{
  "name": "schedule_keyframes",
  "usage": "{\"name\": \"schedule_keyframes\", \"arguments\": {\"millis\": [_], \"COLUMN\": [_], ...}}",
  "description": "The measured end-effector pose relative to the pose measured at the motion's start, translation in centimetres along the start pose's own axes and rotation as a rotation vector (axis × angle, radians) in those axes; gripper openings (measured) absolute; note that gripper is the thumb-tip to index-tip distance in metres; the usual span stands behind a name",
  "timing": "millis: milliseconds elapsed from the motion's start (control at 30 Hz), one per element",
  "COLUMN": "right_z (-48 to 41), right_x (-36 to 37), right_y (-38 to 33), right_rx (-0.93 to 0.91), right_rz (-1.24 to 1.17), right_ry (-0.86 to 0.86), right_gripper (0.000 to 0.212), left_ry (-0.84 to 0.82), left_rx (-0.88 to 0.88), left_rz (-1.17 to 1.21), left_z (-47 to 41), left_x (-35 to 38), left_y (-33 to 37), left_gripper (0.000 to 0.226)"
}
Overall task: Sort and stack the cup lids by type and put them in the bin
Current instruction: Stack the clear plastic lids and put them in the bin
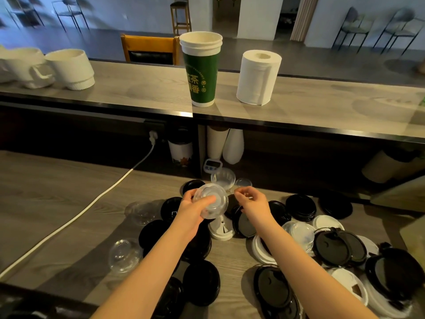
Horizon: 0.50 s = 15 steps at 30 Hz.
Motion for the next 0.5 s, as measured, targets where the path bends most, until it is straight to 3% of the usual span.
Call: {"name": "schedule_keyframes", "arguments": {"millis": [100,267,500], "right_z": [-2.7,-8.2,-12.2], "right_x": [-0.9,-2.0,-0.4], "right_y": [1.1,2.3,2.6], "right_rx": [-0.04,-0.103,0.017], "right_rz": [0.269,0.732,0.974], "right_ry": [0.048,0.005,-0.292], "right_gripper": [0.016,0.041,0.064], "left_ry": [0.081,0.142,0.093], "left_rx": [0.008,-0.017,-0.094], "left_rz": [0.021,0.072,0.111], "left_z": [-0.7,-1.9,-4.3], "left_x": [-0.8,-2.0,-3.2], "left_y": [0.5,1.3,1.8], "left_gripper": [0.044,0.031,0.04]}}
Point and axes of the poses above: each hand's wrist, its own z-axis away from the middle knuckle, its own x-axis out of the palm, y = z × x, the point moved 2 cm from there along -z, towards the middle knuckle
